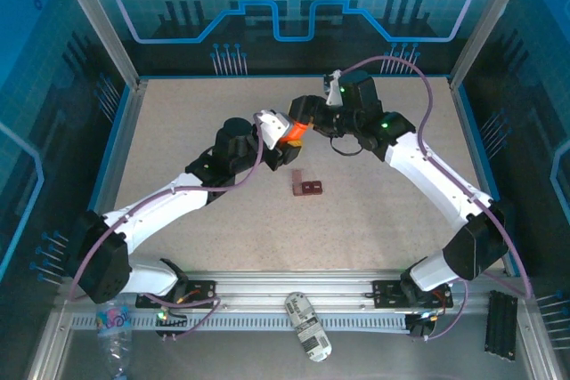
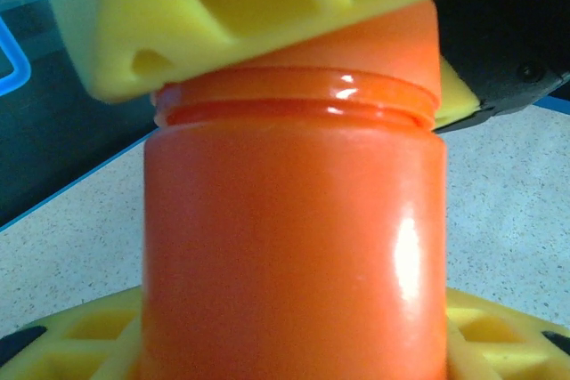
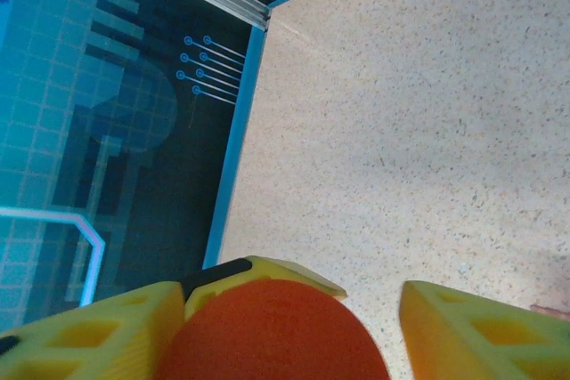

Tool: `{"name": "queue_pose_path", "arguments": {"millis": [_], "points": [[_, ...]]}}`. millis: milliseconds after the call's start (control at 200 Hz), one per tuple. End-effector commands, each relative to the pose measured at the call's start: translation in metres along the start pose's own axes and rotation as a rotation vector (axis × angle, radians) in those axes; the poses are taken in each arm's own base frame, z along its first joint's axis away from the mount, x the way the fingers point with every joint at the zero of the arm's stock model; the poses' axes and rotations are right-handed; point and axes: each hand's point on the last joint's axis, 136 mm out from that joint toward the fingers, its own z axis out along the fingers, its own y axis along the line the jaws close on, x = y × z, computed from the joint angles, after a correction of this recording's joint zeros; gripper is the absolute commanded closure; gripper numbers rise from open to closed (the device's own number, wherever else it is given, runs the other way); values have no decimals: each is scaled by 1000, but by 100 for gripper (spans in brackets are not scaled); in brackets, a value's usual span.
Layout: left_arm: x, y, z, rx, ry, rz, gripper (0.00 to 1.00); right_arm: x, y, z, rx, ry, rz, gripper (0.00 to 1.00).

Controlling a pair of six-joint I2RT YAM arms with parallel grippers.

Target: Sort the pills into containers

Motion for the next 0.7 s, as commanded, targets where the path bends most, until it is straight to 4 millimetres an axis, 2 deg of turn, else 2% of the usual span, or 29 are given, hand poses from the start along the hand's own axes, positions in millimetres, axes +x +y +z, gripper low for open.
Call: {"name": "queue_pose_path", "arguments": {"millis": [0,90,160,265,455,570,695], "points": [[-11,1,1,-12,-45,14,100,4,1,-5,0,-9,-9,48],[-12,0,1,-9,-47,11,100,6,2,-5,-15,-1,-19,60],[-13,0,1,-5,-50,5,100,7,5,-4,-48,2,-42,63],[-17,-7,0,33,-57,-13,100,3,13,-4,-146,1,-113,64],[-23,-32,-12,193,-60,-60,100,-17,10,-20,-298,-5,-330,63],[-29,-45,-21,305,-74,-128,100,-13,14,-34,-431,32,-499,61],[-30,-49,-22,347,-69,-166,100,-15,5,-32,-430,53,-485,61]]}}
